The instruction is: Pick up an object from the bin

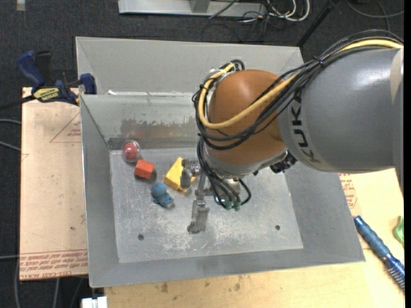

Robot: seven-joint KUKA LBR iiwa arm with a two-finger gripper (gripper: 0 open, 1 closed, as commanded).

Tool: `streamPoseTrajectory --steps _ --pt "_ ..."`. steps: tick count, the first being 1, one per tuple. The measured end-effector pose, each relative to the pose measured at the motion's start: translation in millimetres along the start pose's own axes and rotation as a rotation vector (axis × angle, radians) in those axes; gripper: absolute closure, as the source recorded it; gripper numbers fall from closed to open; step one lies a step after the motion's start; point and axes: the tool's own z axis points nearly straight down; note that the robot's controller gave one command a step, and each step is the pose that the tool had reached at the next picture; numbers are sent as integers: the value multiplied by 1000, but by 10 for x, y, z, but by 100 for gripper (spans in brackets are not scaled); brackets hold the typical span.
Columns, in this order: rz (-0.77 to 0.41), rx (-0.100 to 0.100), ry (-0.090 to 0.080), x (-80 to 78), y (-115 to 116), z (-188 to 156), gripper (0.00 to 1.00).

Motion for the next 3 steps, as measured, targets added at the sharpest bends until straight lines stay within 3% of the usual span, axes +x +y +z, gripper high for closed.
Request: streamPoseTrajectory --steps 1,2,3 --pt "136 -2 -10 -1114 13 683 0" --pt "-293 1 -5 -1150 -283 1340 0" --pt "-294 -1 -12 -1170 -265 1302 100"
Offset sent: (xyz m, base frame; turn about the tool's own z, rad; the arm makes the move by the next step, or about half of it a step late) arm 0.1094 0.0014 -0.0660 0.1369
